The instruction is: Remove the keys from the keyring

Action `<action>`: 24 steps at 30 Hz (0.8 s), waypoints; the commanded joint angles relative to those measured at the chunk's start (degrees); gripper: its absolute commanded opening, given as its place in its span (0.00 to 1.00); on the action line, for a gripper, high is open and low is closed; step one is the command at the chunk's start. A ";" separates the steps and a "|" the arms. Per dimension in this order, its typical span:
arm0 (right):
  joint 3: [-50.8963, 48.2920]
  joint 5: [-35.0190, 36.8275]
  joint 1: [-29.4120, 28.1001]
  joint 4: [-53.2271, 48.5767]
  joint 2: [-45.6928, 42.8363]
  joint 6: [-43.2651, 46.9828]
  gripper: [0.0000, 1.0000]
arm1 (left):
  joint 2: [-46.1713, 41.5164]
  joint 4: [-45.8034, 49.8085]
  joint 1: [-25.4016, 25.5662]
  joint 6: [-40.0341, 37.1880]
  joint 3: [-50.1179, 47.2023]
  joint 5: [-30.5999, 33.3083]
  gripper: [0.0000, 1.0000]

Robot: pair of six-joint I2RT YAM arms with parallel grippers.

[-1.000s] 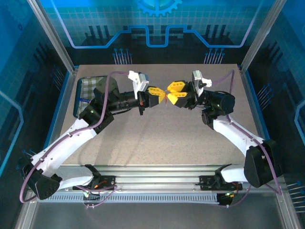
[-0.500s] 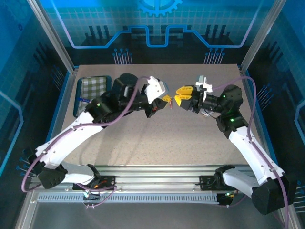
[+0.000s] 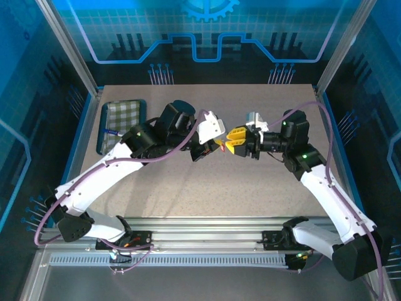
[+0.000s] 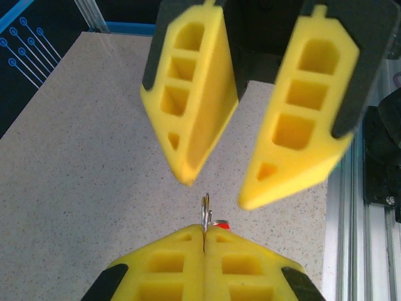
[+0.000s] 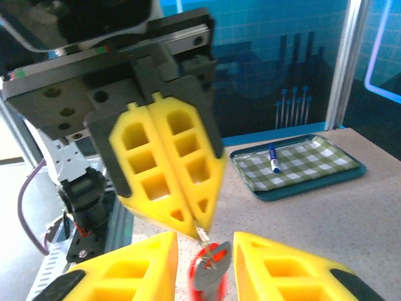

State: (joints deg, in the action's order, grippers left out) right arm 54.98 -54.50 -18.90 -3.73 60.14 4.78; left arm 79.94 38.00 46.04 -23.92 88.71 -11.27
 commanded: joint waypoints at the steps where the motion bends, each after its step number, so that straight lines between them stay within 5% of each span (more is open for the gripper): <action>1: 2.39 -1.18 -2.11 -4.07 1.09 3.37 0.26 | -0.49 1.44 0.58 -1.02 1.91 0.28 0.00; 17: 4.71 1.92 -4.39 -8.12 2.11 7.99 0.01 | -2.22 -1.55 0.76 -0.42 -0.33 -0.27 0.00; 24: 3.16 -1.52 -3.27 1.63 2.09 2.21 0.00 | -5.54 -7.70 -1.18 4.64 -3.73 -1.25 0.10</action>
State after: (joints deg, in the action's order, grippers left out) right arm 58.19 -53.17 -21.82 -7.66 62.33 10.20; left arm 77.76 36.62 45.84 -22.65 86.70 -10.70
